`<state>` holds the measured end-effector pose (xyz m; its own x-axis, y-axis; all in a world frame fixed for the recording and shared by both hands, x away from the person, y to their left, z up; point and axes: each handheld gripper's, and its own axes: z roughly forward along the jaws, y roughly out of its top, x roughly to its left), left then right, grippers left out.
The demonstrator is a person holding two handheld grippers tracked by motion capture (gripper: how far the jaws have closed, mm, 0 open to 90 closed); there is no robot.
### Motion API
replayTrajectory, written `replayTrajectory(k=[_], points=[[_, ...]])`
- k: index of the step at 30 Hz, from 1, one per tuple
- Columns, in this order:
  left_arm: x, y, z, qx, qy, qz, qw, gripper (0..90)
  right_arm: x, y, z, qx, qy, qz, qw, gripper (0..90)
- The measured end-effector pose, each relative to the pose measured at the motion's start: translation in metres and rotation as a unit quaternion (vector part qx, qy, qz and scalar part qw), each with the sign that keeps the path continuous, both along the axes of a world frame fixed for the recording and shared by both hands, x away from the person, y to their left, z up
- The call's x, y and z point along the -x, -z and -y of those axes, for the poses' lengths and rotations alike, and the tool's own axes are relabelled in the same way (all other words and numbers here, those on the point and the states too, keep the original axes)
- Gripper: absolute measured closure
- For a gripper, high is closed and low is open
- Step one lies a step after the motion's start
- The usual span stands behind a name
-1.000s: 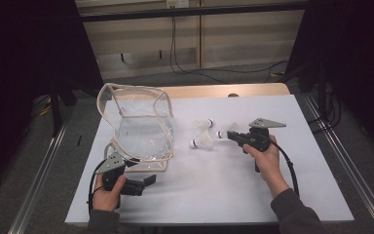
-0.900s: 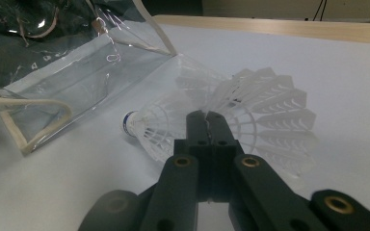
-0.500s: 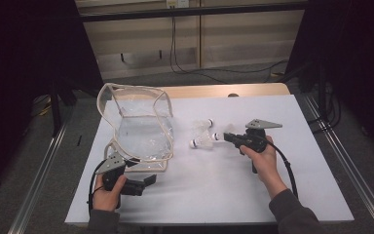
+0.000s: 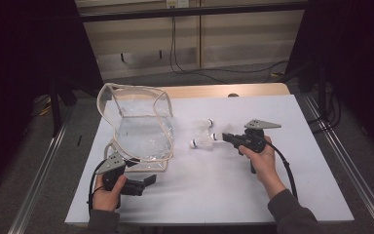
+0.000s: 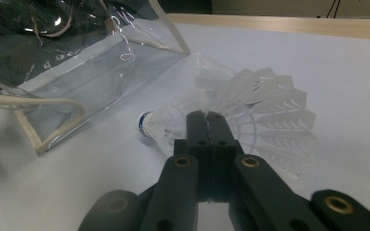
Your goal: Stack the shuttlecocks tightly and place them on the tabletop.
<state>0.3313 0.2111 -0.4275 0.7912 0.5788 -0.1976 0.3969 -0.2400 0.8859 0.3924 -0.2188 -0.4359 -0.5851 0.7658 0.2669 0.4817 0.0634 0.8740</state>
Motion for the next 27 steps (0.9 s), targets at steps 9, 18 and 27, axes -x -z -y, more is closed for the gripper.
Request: replayTrajectory(k=[9, 18, 27], points=[[-0.0002, 0.0001, 0.0000, 0.000, -0.001, 0.000, 1.0000, 3.4, 0.0002, 0.0005, -0.0021, 0.000, 0.000, 0.000, 1.0000, 90.0], [-0.0001, 0.0000, 0.0001, 0.000, -0.001, 0.000, 1.0000, 3.5, 0.0001, -0.0003, -0.0050, -0.004, -0.003, 0.001, 1.0000, 90.0], [0.0001, -0.0001, 0.0006, 0.002, 0.001, -0.001, 1.0000, 3.5, -0.0004, -0.0001, -0.0088, 0.006, -0.007, 0.003, 0.9999, 90.0]])
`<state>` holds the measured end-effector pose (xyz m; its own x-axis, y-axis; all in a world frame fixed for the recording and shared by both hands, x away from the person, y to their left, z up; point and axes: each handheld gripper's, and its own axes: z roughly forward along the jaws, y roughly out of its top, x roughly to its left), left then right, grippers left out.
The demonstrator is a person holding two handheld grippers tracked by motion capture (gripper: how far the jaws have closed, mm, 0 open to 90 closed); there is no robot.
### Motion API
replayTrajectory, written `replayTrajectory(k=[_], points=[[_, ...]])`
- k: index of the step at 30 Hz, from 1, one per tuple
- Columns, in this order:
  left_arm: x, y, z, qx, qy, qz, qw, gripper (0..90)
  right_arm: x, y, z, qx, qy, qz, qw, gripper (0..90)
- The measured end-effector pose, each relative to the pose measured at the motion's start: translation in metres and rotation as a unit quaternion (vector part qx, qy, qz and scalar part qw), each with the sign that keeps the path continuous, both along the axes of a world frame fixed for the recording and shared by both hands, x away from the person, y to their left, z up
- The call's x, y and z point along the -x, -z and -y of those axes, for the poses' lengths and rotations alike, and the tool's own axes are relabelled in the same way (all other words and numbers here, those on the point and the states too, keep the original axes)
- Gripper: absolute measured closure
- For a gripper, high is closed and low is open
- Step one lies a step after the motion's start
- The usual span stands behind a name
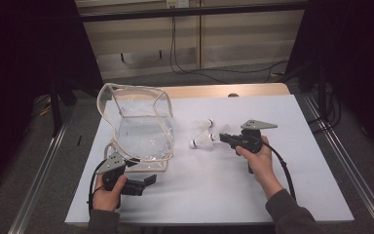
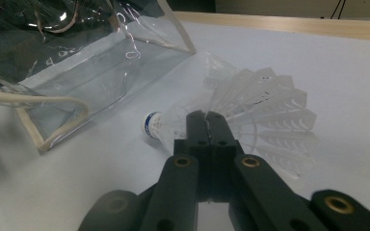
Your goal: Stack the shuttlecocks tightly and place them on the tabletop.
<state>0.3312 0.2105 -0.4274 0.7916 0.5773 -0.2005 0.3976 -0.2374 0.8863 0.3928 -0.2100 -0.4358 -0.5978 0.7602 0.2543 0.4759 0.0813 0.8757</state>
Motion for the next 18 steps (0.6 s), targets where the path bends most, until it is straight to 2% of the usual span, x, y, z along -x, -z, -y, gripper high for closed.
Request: replayTrajectory(k=[9, 18], points=[[0.000, 0.000, 0.000, -0.001, -0.001, 0.000, 1.0000, 3.5, -0.001, 0.000, -0.006, -0.004, -0.006, -0.001, 1.0000, 90.0], [0.000, 0.000, -0.001, 0.000, -0.001, 0.001, 1.0000, 3.5, -0.001, 0.003, -0.011, 0.003, -0.011, -0.006, 0.9999, 90.0]])
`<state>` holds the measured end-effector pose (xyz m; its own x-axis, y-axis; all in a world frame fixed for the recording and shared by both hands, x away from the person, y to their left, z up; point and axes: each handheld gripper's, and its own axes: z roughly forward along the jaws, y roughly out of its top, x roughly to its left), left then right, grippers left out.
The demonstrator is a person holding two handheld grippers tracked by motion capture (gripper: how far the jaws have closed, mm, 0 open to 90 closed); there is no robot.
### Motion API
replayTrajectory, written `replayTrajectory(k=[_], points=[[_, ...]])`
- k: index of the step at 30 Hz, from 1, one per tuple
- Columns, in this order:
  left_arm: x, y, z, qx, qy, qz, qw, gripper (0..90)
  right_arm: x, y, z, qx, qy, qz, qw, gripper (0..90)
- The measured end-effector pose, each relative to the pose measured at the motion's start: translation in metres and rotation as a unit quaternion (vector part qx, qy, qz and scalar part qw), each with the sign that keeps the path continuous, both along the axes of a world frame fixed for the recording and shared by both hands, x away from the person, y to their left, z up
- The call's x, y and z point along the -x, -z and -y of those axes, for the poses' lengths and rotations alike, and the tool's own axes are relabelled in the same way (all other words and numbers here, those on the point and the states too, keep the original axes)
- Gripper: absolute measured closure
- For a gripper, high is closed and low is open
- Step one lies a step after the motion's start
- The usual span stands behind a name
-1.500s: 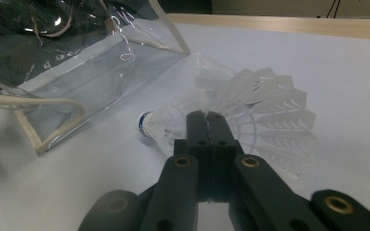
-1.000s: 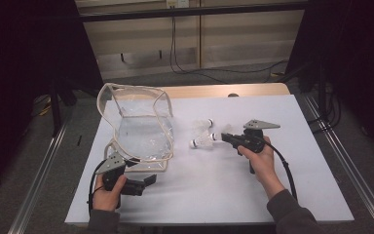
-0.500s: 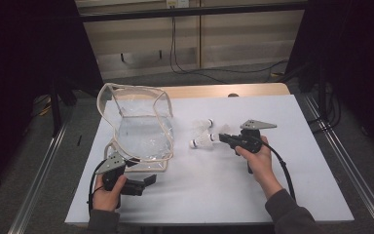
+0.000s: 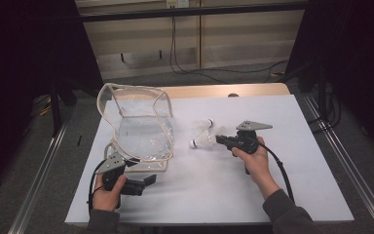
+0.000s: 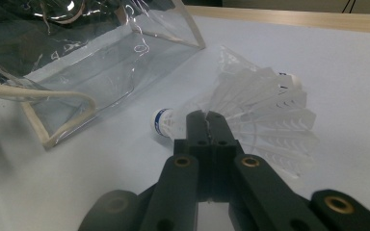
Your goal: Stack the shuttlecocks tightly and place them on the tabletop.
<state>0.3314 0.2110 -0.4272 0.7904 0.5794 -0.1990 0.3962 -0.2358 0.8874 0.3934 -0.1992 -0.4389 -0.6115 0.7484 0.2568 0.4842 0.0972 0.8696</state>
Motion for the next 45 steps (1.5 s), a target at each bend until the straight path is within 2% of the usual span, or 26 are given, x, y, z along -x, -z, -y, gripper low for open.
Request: replayTrajectory(k=[22, 45], points=[[0.000, -0.001, 0.000, -0.001, -0.001, 0.001, 1.0000, 3.5, 0.002, 0.007, -0.007, 0.010, -0.012, -0.011, 0.9998, 90.0], [0.000, 0.000, 0.001, 0.000, -0.002, 0.002, 1.0000, 3.5, 0.004, 0.008, -0.011, -0.006, -0.018, -0.015, 0.9997, 90.0]])
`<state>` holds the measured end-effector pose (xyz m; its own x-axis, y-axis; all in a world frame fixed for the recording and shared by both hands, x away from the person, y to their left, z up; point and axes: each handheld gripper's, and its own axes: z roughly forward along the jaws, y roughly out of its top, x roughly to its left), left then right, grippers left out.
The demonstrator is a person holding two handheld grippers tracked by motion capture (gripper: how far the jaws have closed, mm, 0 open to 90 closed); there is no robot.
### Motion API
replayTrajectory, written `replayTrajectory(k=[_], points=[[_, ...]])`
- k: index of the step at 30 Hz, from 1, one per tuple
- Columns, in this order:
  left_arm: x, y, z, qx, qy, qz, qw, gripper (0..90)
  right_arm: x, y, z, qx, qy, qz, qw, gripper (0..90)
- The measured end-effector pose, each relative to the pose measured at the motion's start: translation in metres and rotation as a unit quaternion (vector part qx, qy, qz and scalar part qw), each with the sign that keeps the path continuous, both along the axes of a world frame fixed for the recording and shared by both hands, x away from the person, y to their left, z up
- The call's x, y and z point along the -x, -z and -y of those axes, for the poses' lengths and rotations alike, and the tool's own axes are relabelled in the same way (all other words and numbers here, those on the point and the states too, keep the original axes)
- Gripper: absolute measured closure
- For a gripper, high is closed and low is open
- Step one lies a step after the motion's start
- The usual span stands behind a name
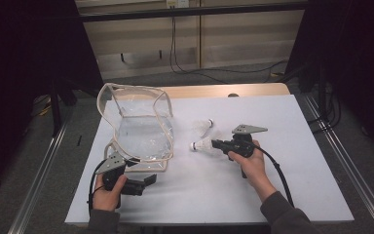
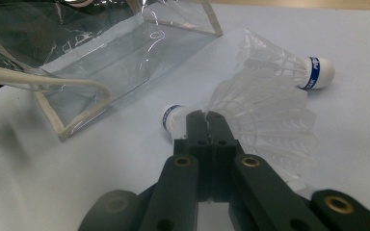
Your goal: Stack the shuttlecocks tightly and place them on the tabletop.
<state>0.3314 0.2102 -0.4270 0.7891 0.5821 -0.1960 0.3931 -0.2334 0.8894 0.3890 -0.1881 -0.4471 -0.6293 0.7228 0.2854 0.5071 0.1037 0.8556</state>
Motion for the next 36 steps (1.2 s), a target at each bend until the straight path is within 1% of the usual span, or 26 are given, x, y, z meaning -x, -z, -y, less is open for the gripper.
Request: replayTrajectory(k=[3, 9, 10, 12, 16, 21, 22, 24, 25, 29, 31, 35, 36], points=[[0.000, 0.000, 0.000, -0.004, 0.003, 0.000, 1.0000, 3.5, 0.000, 0.001, -0.001, 0.001, -0.001, -0.003, 1.0000, 90.0], [0.000, 0.000, 0.000, 0.000, 0.001, 0.000, 1.0000, 3.5, 0.000, 0.003, -0.002, 0.002, -0.002, -0.006, 1.0000, 90.0], [0.000, 0.000, 0.000, -0.004, 0.003, -0.001, 1.0000, 3.4, 0.000, 0.003, -0.002, 0.003, -0.002, -0.007, 1.0000, 90.0], [0.000, 0.000, 0.000, -0.002, 0.003, -0.002, 1.0000, 3.5, 0.000, 0.004, -0.002, 0.005, -0.002, -0.010, 0.9999, 89.8], [0.000, 0.000, 0.000, -0.003, 0.003, -0.002, 1.0000, 3.4, 0.000, 0.004, -0.001, 0.009, 0.000, -0.013, 0.9999, 89.1], [0.000, 0.000, 0.000, -0.003, 0.003, -0.001, 1.0000, 3.5, 0.001, 0.006, 0.000, 0.022, -0.001, -0.018, 0.9996, 87.6], [0.000, 0.000, 0.000, 0.000, 0.003, 0.000, 1.0000, 3.5, 0.001, 0.006, 0.000, 0.023, 0.000, -0.018, 0.9996, 87.4], [0.000, 0.000, 0.000, -0.003, 0.003, 0.000, 1.0000, 3.5, 0.001, 0.007, 0.001, 0.024, 0.001, -0.019, 0.9995, 86.8], [0.000, 0.000, 0.000, -0.003, 0.003, -0.002, 1.0000, 3.5, 0.001, 0.007, 0.002, 0.024, 0.001, -0.024, 0.9994, 85.7], [0.000, 0.000, 0.000, -0.001, 0.004, -0.002, 1.0000, 3.5, 0.001, 0.009, 0.005, 0.030, 0.005, -0.028, 0.9992, 83.8], [0.000, 0.000, 0.000, -0.002, 0.004, -0.002, 1.0000, 3.5, 0.001, 0.010, 0.007, 0.035, 0.004, -0.030, 0.9989, 83.8], [0.000, 0.000, 0.000, -0.001, 0.004, -0.002, 1.0000, 3.5, 0.002, 0.009, 0.009, 0.036, 0.003, -0.035, 0.9987, 84.5], [0.000, 0.000, 0.000, -0.001, 0.004, -0.001, 1.0000, 3.5, 0.003, 0.009, 0.009, 0.035, 0.002, -0.035, 0.9987, 86.4]])
